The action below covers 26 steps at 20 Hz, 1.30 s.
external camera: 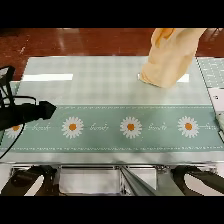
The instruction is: Fold the shirts.
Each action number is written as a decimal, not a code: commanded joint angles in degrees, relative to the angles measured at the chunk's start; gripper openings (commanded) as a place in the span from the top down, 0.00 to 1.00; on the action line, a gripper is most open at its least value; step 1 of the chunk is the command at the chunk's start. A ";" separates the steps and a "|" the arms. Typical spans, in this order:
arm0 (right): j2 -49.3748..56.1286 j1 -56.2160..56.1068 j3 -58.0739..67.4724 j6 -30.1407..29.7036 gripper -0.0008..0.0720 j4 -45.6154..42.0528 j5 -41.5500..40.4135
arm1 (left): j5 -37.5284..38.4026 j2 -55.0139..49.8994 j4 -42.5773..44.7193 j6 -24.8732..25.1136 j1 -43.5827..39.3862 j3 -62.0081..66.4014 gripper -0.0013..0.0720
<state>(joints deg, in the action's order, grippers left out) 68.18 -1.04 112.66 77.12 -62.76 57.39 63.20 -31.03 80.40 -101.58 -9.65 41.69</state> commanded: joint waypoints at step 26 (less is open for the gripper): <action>27.78 -31.85 -24.92 3.23 0.43 14.82 4.85 | -2.71 4.24 -7.69 -0.02 13.77 -9.25 0.30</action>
<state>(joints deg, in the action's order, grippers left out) 95.00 -38.17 87.83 82.32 -50.30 58.98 59.00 -26.76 78.06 -102.89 3.99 34.26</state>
